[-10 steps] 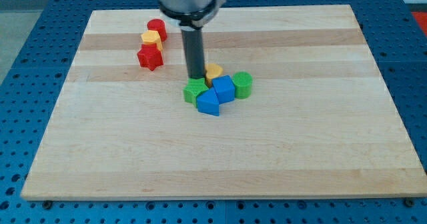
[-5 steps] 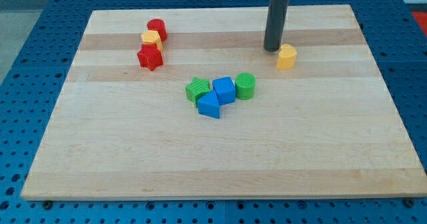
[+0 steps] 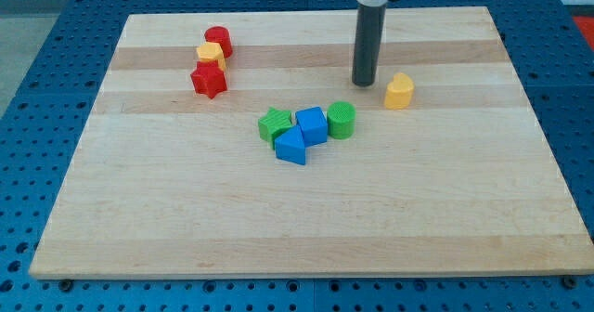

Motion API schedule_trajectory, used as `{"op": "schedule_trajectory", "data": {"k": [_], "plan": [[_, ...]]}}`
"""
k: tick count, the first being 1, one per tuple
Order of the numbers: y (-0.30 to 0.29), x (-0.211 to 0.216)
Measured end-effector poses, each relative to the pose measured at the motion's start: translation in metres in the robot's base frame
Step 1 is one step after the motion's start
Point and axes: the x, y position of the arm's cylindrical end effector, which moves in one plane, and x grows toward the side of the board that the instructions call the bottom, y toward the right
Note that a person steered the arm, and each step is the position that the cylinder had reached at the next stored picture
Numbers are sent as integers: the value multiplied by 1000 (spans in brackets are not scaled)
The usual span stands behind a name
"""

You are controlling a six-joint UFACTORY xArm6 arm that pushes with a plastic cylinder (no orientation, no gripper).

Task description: Push the yellow heart towards the right center of the board

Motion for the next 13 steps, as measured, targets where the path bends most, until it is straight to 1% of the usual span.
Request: {"op": "schedule_trajectory", "data": {"k": [1,2,3,4,6,7,8,9,11,13], "plan": [[12,26],[48,25],[85,-1],[116,-4],[121,-3],[99,1],[77,15],[74,18],[105,29],[110,32]]}}
